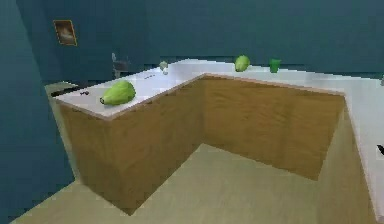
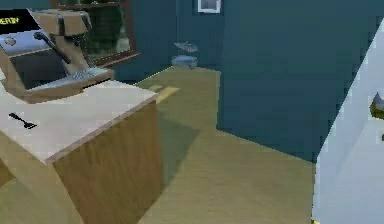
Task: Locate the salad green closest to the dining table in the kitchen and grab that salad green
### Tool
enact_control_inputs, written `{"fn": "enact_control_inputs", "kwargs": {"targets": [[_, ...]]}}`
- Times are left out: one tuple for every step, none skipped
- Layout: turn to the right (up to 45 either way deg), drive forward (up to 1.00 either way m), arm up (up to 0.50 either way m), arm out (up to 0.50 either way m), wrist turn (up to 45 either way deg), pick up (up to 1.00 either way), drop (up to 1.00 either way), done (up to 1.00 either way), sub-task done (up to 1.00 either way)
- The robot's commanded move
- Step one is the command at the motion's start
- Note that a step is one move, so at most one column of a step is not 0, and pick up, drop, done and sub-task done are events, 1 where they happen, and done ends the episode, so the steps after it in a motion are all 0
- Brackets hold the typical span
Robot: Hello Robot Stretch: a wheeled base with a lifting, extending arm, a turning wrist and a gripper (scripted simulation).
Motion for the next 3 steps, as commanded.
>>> {"fn": "enact_control_inputs", "kwargs": {"targets": [[0.0,0.50,0.00,0.00,0.0,0.00,0.00,0.00,0.00],[30.0,0.00,0.00,0.00,0.0,0.00,0.00,0.00,0.00],[0.0,1.00,0.00,0.00,0.0,0.00,0.00,0.00,0.00]]}}
